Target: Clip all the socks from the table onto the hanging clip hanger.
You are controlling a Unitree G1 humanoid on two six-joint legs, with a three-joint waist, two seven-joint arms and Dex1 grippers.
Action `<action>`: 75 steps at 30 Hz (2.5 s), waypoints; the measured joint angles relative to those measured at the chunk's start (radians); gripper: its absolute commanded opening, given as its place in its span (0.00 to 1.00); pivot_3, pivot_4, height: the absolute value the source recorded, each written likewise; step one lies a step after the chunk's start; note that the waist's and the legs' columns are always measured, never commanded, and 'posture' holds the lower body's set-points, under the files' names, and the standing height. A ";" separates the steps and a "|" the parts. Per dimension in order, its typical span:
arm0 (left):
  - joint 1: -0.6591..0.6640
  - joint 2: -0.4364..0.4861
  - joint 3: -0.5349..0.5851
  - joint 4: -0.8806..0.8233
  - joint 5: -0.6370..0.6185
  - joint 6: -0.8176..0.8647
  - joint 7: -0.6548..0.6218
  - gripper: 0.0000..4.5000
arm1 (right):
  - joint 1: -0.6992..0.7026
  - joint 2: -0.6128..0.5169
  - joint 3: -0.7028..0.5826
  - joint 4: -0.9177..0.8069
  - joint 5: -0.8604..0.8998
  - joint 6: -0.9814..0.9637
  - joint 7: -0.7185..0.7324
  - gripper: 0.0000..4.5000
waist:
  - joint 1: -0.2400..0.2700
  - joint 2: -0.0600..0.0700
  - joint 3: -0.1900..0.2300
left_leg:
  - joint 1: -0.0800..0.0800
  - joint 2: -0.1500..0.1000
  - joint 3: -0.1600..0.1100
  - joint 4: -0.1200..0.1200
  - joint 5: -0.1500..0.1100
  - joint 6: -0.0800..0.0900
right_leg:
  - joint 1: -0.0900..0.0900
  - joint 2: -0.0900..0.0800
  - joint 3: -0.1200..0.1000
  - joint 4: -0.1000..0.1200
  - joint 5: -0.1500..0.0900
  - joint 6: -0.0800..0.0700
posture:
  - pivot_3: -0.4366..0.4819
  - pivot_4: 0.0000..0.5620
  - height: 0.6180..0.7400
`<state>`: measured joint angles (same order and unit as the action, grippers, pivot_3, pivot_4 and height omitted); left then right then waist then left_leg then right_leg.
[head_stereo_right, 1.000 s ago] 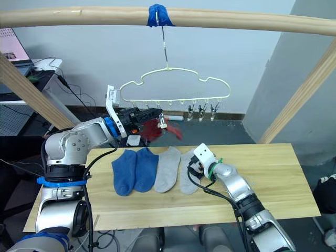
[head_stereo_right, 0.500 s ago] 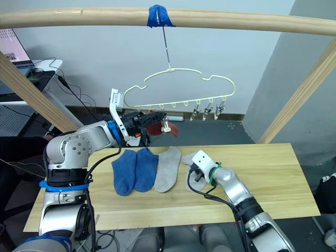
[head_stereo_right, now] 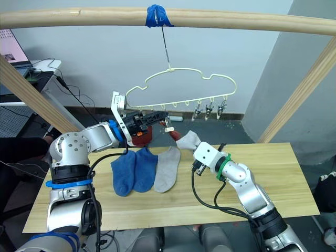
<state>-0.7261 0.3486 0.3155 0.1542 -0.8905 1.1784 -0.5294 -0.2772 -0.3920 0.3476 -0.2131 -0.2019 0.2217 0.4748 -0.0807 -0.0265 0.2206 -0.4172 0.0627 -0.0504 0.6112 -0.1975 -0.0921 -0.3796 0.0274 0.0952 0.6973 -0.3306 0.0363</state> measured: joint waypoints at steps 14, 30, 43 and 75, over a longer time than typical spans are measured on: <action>-0.004 -0.017 0.007 -0.001 -0.021 0.021 0.022 0.00 | -0.021 0.059 -0.004 -0.059 -0.012 0.052 0.004 0.01 | 0.000 0.000 0.000 | 0.000 0.000 0.000 0.000 0.001 -0.002 | 0.000 0.000 0.000 0.000 0.002 -0.003 | 0.40 0.38 1.00; 0.006 -0.010 0.006 -0.015 -0.029 0.015 0.026 0.00 | -0.037 0.073 -0.011 -0.124 0.000 0.078 0.034 0.01 | 0.001 0.000 0.000 | 0.000 0.000 0.000 0.000 0.001 -0.001 | 0.000 0.000 0.000 0.000 0.001 -0.002 | 0.42 0.37 1.00; 0.006 -0.023 0.017 -0.014 -0.038 0.015 0.041 0.00 | -0.022 0.099 -0.010 -0.146 0.020 0.096 0.043 0.01 | 0.000 0.000 0.000 | 0.000 0.000 0.000 0.000 0.001 -0.001 | 0.000 0.000 0.000 0.000 0.001 -0.002 | 0.41 0.38 1.00; 0.067 0.010 -0.034 -0.069 -0.029 -0.051 -0.014 0.55 | -0.090 0.152 -0.013 -0.065 0.028 0.096 0.006 0.00 | 0.001 0.000 0.000 | -0.001 0.000 0.000 0.000 0.001 -0.001 | 0.000 -0.001 0.000 -0.001 0.002 -0.003 | 0.43 0.37 1.00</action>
<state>-0.6595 0.3583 0.2813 0.0850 -0.9191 1.1279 -0.5429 -0.3668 -0.2395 0.3351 -0.2782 -0.1738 0.3181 0.4806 -0.0796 -0.0268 0.2208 -0.4180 0.0624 -0.0505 0.6110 -0.1968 -0.0934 -0.3799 0.0268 0.0949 0.6967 -0.3287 0.0330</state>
